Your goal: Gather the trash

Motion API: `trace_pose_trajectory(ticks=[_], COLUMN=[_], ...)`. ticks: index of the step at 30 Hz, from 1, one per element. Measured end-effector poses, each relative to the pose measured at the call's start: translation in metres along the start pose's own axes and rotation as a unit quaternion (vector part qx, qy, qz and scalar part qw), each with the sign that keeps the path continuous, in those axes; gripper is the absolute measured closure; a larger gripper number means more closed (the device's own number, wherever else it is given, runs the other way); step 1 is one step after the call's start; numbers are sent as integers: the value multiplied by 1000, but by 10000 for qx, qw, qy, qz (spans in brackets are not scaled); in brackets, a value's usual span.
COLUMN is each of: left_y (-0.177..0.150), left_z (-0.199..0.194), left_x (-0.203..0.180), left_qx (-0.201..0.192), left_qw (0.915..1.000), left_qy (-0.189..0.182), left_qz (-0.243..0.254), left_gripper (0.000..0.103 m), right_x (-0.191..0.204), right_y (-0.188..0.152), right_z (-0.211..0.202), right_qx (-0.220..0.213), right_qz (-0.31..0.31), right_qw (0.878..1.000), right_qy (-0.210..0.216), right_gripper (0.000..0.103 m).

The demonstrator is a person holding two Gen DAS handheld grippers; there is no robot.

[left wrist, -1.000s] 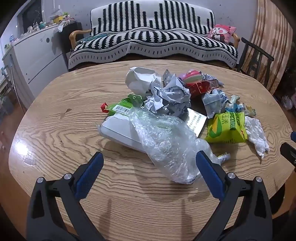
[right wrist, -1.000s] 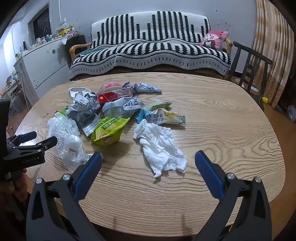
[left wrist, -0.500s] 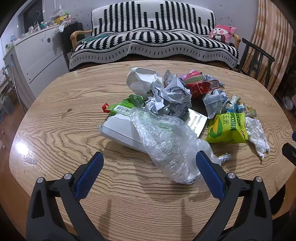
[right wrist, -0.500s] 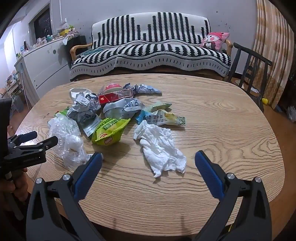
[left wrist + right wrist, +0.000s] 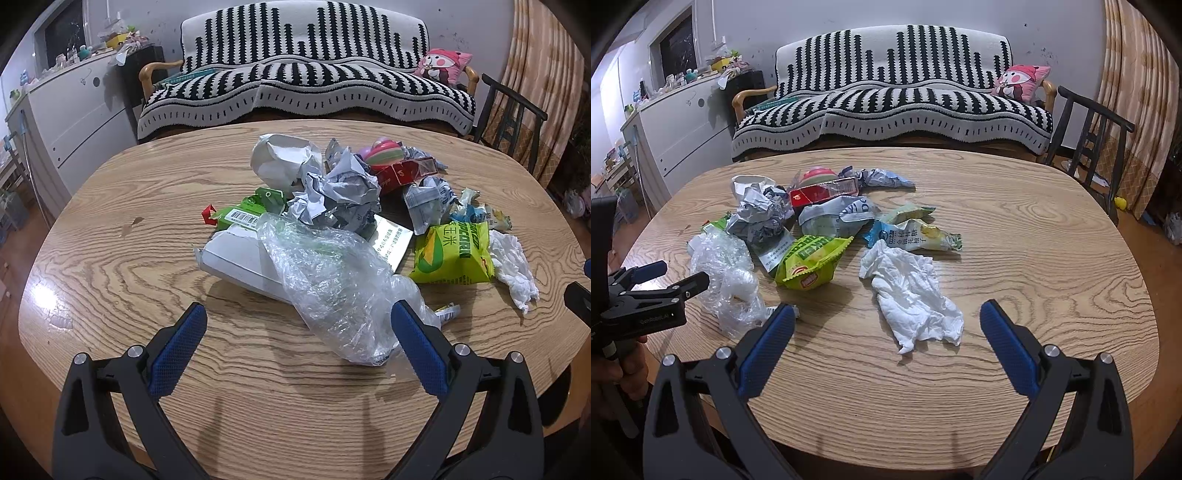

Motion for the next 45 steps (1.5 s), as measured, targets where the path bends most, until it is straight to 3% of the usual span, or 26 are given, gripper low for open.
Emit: trace_pose_trajectory(ticks=[38, 45], left_y=[-1, 1], left_z=[1, 13], left_x=[-2, -18], left_qx=[12, 173], left_qw=[10000, 9997], left_qy=[-6, -71], left_qz=[21, 153], left_gripper=[6, 6], right_x=[0, 0], right_y=[0, -2], right_z=[-2, 1], right_qx=[6, 60], right_qz=[-34, -42], right_qw=[10000, 10000], right_qy=[4, -20], right_gripper=[6, 6])
Point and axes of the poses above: each gripper's, at about its wrist camera, not at the fingertips, and z roughly the way its jaws point, x to its left, y to its top, the point moved 1 cm from there along z, roughly the way its jaws point, and after that the axes turned 8 degrees about y, right-handed, at the moved point
